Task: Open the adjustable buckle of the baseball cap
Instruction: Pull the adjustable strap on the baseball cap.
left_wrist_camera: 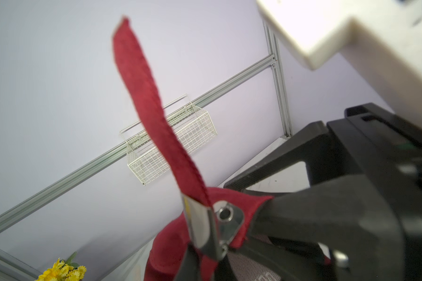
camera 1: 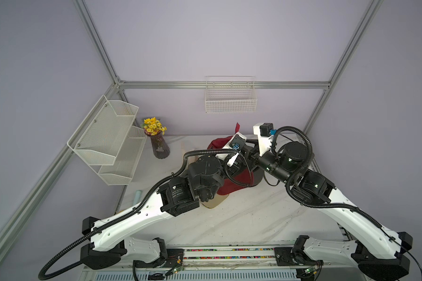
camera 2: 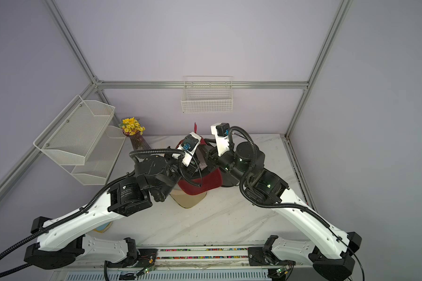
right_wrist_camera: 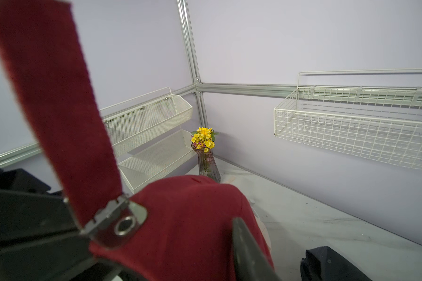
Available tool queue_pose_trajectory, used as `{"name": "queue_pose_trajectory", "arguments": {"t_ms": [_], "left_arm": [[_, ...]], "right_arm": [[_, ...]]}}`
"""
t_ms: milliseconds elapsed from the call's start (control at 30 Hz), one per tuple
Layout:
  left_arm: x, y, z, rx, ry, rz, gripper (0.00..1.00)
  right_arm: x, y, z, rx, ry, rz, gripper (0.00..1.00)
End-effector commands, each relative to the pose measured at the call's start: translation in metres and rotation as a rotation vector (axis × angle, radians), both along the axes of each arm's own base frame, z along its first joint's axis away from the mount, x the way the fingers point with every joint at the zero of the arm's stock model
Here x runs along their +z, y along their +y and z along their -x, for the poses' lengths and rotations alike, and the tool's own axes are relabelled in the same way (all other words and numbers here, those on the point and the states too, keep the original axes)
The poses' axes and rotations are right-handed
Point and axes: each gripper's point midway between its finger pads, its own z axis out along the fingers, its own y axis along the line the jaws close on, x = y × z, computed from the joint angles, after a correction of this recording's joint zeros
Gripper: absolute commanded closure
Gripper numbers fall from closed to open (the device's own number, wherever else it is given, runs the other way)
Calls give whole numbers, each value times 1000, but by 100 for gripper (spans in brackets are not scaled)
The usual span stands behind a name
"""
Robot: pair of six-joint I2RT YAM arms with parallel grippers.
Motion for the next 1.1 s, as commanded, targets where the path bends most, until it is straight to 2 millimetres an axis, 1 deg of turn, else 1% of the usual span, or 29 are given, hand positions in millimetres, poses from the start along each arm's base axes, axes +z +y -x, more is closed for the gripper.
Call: {"name": "queue_pose_trajectory", "arguments": {"t_ms": [0, 100, 167, 300, 400, 500, 567, 600, 733, 900, 1067], "left_arm": [[-3, -11, -2, -36, 25, 12, 100], [-7, -8, -4, -35, 45, 13, 100], [-13, -8, -6, -30, 65, 5, 100], [-23, -9, -5, -50, 90, -2, 100], [-26, -11, -2, -78, 108, -4, 100], [-27, -16, 5, -135, 124, 9, 100], [-34, -18, 9, -158, 155, -9, 100], [-39, -19, 10, -168, 171, -17, 100], [-60, -19, 14, -183, 223, -42, 100], [-74, -17, 24, -225, 270, -43, 100], [-104, -17, 32, -255, 339, -105, 100]], "right_arm": [[15, 15, 25, 110, -45, -11, 66], [18, 16, 26, 107, -54, -8, 65], [20, 15, 27, 104, -58, -7, 65], [24, 14, 26, 93, -73, -6, 66], [23, 15, 24, 87, -77, -8, 75], [20, 16, 20, 69, -78, -4, 88], [21, 15, 18, 59, -85, -8, 98], [21, 15, 17, 56, -86, -10, 100], [27, 11, 14, 24, -101, -22, 100], [35, 6, 8, -21, -116, -35, 100], [50, 0, 0, -80, -151, -42, 100]]}}
